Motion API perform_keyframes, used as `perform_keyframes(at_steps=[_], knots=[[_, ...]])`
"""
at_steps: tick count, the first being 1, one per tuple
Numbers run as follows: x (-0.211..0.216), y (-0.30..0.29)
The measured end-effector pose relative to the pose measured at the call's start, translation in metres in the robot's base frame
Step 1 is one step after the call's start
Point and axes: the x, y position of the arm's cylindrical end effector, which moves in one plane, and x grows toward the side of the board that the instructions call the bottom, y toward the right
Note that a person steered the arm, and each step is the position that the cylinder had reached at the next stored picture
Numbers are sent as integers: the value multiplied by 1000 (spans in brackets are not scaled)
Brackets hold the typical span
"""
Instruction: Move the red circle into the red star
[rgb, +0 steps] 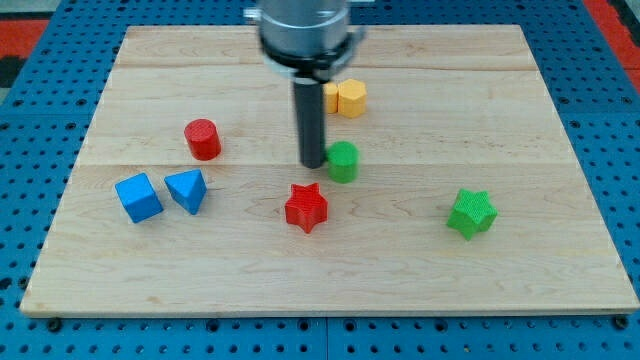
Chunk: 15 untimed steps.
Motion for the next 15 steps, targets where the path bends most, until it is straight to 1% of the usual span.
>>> perform_keyframes(at_steps=[1,3,4,5,6,7,8,9,10,11,12,13,14,15], knots=[[-10,2],[33,104],[-24,67],[-68,-20],[-80,-115],[-77,-160],[-57,-128],[-33,-117],[-64,-160],[-51,-219],[-33,-185],[-33,-127],[-24,-58],[7,-40]])
